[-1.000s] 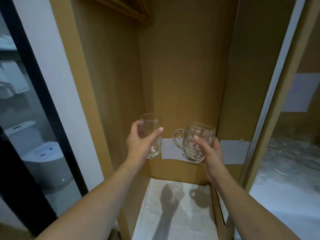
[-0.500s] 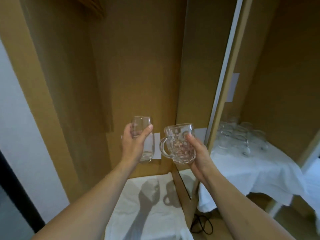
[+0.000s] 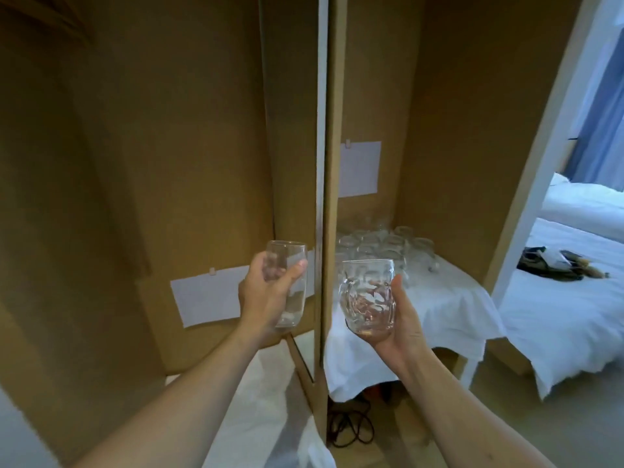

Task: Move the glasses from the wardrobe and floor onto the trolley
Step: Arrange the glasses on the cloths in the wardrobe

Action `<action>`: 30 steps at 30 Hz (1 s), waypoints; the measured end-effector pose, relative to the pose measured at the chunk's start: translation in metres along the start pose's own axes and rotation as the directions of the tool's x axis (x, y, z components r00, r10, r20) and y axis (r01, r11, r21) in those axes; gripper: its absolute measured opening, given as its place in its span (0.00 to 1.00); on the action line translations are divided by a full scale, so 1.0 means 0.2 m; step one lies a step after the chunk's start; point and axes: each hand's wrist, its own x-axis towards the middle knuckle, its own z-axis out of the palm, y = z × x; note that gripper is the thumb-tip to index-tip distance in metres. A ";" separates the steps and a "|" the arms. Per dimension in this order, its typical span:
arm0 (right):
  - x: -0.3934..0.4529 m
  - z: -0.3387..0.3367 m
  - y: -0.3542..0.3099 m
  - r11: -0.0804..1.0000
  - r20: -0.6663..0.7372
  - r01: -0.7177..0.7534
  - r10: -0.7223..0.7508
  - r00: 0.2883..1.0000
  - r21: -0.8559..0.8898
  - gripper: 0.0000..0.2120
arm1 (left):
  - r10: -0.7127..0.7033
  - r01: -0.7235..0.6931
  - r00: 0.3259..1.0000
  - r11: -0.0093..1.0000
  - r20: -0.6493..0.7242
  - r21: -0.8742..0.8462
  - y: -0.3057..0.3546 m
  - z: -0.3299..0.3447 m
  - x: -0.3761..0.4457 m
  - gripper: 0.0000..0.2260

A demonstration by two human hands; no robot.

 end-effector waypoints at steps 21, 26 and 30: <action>-0.24 -1.16 -0.75 0.970 -0.147 -0.026 0.063 0.987 0.241 0.21 | -0.091 0.082 0.994 0.989 0.069 0.122 0.09 1.30 -0.37 0.33; -0.19 -1.26 -0.83 0.998 -0.158 -0.031 0.040 0.987 0.059 0.32 | -0.115 0.105 0.991 0.987 0.075 0.123 0.06 1.42 -0.28 0.37; -0.10 -1.32 -0.92 0.989 -0.291 -0.069 0.030 0.956 -0.128 0.36 | -0.102 0.091 0.991 0.988 0.086 0.122 0.04 1.55 -0.16 0.38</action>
